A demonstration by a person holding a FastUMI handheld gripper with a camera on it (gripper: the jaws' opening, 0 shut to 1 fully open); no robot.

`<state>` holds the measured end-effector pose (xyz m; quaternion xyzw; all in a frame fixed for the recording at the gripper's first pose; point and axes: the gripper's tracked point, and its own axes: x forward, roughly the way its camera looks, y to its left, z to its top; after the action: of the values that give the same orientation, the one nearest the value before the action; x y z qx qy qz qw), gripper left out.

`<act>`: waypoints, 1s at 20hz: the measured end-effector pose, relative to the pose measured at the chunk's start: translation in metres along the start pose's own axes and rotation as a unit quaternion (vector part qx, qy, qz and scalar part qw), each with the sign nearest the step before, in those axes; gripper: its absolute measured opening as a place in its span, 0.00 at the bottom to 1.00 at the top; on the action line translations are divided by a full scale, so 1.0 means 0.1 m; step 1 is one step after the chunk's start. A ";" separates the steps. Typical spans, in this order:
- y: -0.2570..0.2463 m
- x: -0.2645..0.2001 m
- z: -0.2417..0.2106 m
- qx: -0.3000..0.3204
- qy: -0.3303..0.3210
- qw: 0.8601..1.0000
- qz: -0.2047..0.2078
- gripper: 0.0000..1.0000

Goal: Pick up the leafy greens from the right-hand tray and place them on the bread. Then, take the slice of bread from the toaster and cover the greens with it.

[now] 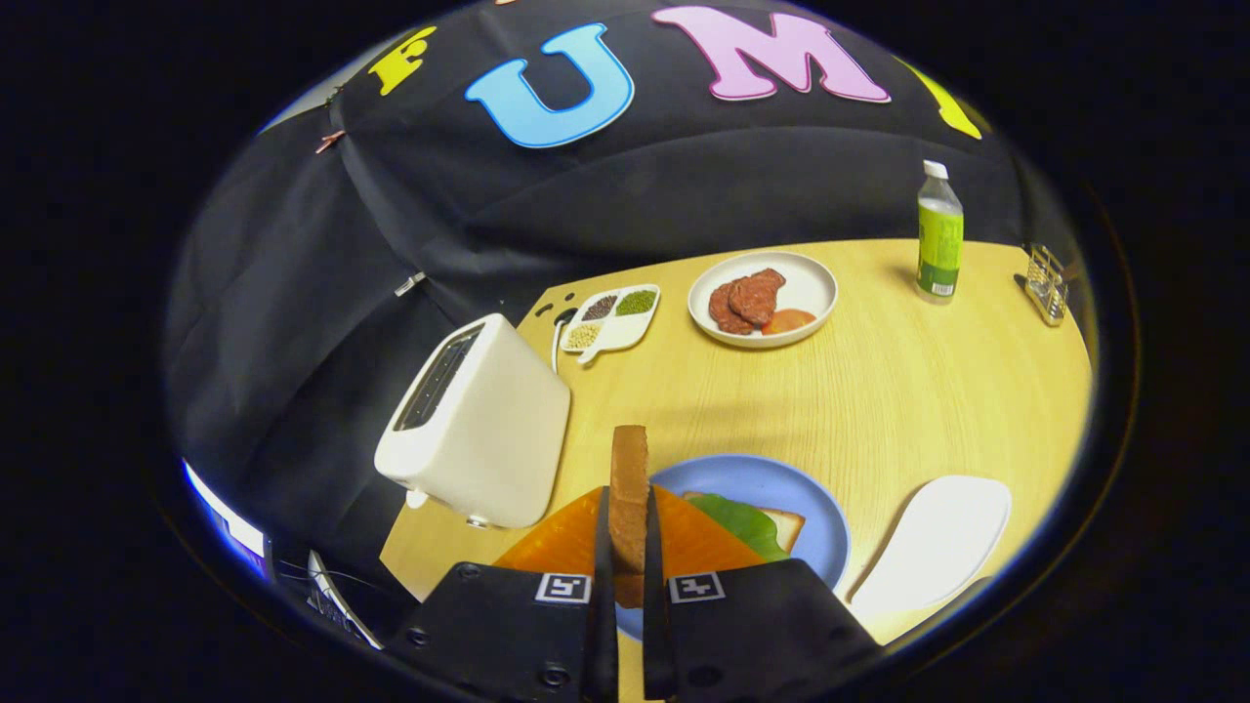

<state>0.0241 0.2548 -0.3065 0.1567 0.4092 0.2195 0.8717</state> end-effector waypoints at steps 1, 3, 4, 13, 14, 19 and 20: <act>-0.04 0.03 -0.06 0.011 0.004 1.000 0.002 0.14; -0.14 0.07 -0.12 0.036 0.007 0.999 -0.003 0.14; -0.21 0.06 -0.11 0.043 0.008 0.999 -0.007 0.14; -0.65 -0.14 -0.33 0.011 0.022 0.997 -0.075 0.61; -0.67 -0.19 -0.34 0.007 0.020 0.997 -0.077 0.77; -0.79 -0.45 -0.28 -0.008 0.001 0.996 -0.089 0.99; -0.81 -0.53 -0.22 -0.011 -0.009 0.996 -0.092 0.99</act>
<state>-0.0026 0.1607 -0.3228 0.1111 0.4115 0.1415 0.8935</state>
